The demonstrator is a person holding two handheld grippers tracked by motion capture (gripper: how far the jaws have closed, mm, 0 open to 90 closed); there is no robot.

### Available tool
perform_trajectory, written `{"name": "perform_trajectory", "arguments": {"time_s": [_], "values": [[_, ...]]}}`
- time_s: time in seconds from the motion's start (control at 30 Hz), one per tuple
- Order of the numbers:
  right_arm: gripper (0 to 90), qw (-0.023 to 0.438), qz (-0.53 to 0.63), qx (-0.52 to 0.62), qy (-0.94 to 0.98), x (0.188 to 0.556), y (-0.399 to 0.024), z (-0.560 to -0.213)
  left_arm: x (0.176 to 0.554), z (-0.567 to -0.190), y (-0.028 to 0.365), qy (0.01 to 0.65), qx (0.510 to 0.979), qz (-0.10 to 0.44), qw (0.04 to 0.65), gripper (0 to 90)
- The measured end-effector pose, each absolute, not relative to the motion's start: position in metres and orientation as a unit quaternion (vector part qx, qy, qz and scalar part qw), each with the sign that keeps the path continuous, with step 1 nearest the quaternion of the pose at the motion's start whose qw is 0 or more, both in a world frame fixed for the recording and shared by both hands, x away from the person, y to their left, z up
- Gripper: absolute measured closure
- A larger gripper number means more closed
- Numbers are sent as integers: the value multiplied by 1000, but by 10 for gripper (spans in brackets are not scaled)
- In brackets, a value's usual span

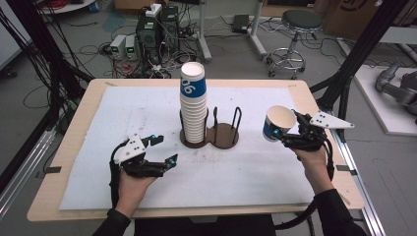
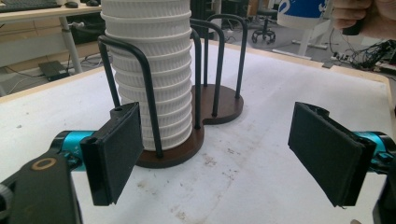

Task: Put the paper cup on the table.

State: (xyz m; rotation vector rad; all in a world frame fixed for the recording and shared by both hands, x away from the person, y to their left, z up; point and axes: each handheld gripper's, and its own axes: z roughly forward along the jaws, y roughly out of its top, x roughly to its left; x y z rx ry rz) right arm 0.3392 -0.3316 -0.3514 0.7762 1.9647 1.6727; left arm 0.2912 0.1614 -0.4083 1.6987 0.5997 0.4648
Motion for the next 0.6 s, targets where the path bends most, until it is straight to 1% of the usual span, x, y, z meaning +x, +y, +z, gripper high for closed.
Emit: {"name": "perform_trajectory", "arguments": {"time_s": [0.6], "values": [[214,261,581,330,697,361,-346,-375,292,-409,160,260,733,200,596,179]]}}
